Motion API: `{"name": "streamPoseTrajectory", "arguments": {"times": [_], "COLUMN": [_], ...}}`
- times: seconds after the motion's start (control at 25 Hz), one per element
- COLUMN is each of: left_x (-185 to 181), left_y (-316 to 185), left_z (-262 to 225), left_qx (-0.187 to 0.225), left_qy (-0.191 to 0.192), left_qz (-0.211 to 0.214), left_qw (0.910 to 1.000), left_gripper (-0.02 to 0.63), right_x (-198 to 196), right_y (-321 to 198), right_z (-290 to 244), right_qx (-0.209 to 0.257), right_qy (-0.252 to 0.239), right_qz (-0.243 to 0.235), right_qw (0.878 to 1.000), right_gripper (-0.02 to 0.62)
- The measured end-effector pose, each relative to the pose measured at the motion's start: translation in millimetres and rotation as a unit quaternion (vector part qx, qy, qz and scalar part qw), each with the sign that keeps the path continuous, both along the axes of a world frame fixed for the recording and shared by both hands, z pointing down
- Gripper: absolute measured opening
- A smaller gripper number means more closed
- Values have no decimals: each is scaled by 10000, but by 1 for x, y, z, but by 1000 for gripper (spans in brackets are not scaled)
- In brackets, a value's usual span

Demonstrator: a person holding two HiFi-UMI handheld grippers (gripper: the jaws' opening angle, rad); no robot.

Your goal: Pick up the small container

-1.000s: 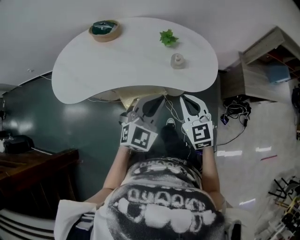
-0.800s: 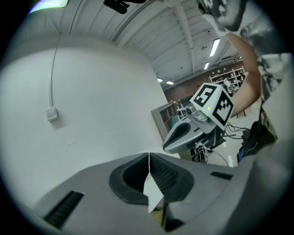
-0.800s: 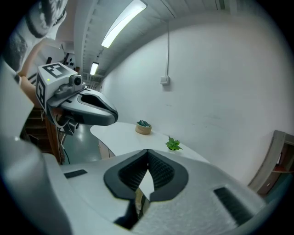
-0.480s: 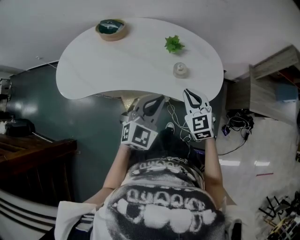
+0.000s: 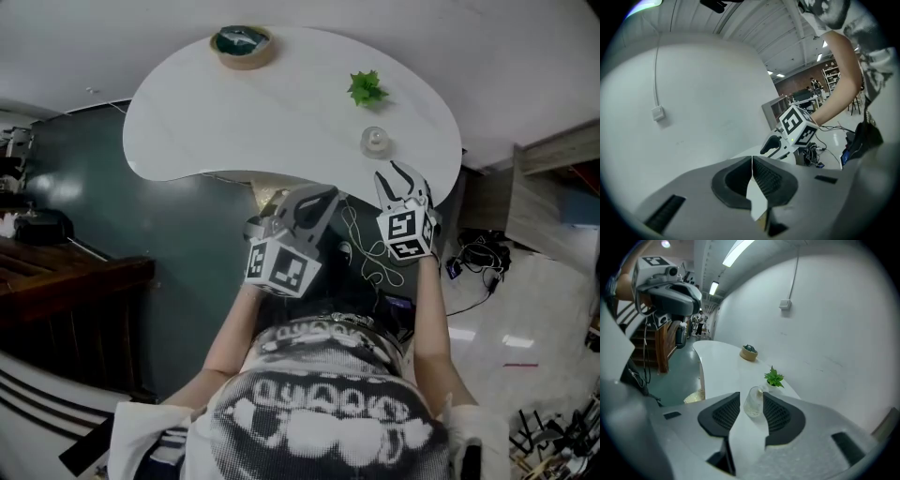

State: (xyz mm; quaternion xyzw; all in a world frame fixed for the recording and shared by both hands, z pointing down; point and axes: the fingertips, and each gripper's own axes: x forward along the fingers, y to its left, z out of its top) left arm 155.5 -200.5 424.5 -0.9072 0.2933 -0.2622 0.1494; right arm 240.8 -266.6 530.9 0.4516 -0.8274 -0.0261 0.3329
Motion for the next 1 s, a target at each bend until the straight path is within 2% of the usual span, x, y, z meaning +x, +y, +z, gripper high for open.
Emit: {"name": "streamPoseTrajectory", "arguments": {"times": [0.16, 0.36, 0.6, 0.84, 1.0], "left_x": [-4, 0, 4, 4, 2], "left_y": [-4, -16, -41, -61, -76], "left_z": [4, 10, 19, 23, 32], "left_qx": [-45, -85, 38, -82, -80], "left_qy": [-12, -23, -110, -147, -118], "left_qz": [7, 132, 302, 461, 484], "left_qw": [10000, 9999, 9995, 9988, 9987], "left_gripper": [5, 5, 5, 5, 5], "right_x": [0, 2, 4, -3, -6], "right_y": [-10, -25, -48, -67, -78], "right_z": [15, 31, 48, 67, 78], "right_qx": [-123, -274, -554, -869, -1013], "right_qy": [271, 355, 383, 357, 406], "right_qz": [-68, -30, 17, 9, 13], "right_qw": [9995, 9990, 9977, 9956, 9940], "right_gripper": [193, 212, 250, 310, 321]}}
